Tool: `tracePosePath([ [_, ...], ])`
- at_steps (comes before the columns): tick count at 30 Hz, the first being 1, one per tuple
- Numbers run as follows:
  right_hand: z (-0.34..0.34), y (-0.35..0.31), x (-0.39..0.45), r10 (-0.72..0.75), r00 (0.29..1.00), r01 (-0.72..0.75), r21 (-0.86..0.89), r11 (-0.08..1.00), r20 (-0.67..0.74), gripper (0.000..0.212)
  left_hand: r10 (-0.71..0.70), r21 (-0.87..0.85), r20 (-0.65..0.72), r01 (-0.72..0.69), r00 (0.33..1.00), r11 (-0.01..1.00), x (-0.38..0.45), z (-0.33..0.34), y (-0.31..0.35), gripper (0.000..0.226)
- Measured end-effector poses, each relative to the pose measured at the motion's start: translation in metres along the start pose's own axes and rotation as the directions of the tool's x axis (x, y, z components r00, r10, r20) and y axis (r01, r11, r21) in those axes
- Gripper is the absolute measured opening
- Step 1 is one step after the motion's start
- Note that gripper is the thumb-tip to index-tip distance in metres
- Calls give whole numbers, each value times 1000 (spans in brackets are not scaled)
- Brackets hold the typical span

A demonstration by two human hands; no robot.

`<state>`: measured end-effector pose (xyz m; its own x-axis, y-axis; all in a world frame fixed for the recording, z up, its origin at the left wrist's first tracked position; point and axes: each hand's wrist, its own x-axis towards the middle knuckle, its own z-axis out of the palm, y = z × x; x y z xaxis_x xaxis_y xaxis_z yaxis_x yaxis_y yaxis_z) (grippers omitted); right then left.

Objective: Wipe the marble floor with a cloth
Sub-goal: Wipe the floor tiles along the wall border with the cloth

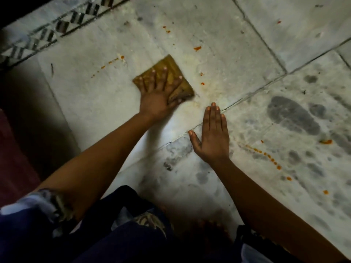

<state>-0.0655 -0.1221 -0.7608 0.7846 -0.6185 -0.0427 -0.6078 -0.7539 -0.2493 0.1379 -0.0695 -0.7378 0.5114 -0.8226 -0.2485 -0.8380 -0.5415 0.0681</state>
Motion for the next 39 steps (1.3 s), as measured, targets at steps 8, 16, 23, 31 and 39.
tracePosePath([
  [8,2,0,0,0,1000,0,-2,1000,10,80,285,96,1,-283,959,954,-86,17,-70,66],
  [16,-1,-3,0,-17,1000,18,-22,1000,25,78,24,1,67,-24,998,1000,-27,-8,-34,68],
  [23,-11,-26,14,-199,979,200,-17,980,48,68,164,-21,-15,-165,986,986,-118,26,-84,71],
  [31,8,-52,69,-397,911,397,17,918,110,65,-332,-204,68,339,941,918,-38,-4,-134,65],
  [39,14,-47,75,-404,910,404,19,915,93,66,-50,-96,-76,43,996,994,-81,20,-133,69],
])
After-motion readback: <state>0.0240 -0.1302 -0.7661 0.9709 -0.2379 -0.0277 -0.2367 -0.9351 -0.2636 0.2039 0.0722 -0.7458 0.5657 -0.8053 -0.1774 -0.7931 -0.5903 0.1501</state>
